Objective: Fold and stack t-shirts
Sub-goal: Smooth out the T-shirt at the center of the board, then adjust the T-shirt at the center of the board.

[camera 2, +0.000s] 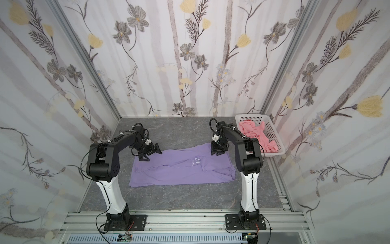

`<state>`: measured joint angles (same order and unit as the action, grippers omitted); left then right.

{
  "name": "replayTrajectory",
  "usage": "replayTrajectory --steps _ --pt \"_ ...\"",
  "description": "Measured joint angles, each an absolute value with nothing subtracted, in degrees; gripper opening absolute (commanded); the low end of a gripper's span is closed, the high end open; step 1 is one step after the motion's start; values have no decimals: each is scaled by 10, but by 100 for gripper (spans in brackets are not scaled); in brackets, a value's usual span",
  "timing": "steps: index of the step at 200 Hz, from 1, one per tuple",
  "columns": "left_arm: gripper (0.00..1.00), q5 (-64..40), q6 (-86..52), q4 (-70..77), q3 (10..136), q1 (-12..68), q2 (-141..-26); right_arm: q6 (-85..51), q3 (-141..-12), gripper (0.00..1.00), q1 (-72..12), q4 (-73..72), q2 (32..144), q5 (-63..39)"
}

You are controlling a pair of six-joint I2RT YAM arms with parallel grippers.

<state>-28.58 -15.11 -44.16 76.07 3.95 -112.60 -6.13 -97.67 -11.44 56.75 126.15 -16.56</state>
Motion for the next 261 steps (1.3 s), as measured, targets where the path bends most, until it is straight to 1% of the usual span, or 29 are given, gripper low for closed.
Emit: replayTrajectory --steps 20,45,78,97,111,121,135,146,158,166,181,195,210,224,238,261 --pt "100 -291 -142 -419 707 40 -1095 -75 -1030 39 -117 579 1301 -183" --pt "100 -318 -140 -404 633 40 -1053 -103 -1129 39 -117 597 1363 -228" --pt "100 -365 -142 -405 565 68 -1002 -152 -1339 43 -125 586 1477 -269" --pt "100 -391 -154 -412 531 96 -966 -198 -1501 49 -129 583 1552 -282" --pt "100 -410 -169 -436 521 110 -948 -240 -1618 50 -125 571 1599 -290" --pt "100 -443 -169 -442 523 112 -938 -274 -1653 50 -119 543 1612 -301" --pt "100 -498 -169 -451 529 118 -936 -323 -1666 49 -110 504 1622 -316" --pt "100 -547 -162 -470 539 129 -940 -352 -1668 48 -105 483 1627 -320" --pt "100 -588 -152 -490 558 138 -941 -371 -1668 42 -103 474 1628 -321" --pt "100 -607 -149 -500 578 139 -943 -376 -1668 39 -104 462 1626 -328" --pt "100 -628 -145 -507 639 139 -953 -376 -1659 41 -103 451 1614 -345" --pt "100 -630 -146 -503 709 141 -976 -354 -1612 43 -94 457 1582 -361" --pt "100 -615 -148 -484 787 145 -1019 -319 -1507 44 -79 464 1517 -361" --pt "100 -599 -150 -474 869 151 -1081 -274 -1376 45 -68 468 1436 -342" --pt "100 -586 -151 -462 957 164 -1159 -231 -1255 46 -67 480 1350 -319" --pt "100 -571 -140 -461 1104 198 -1292 -176 -1101 46 -72 493 1196 -285"
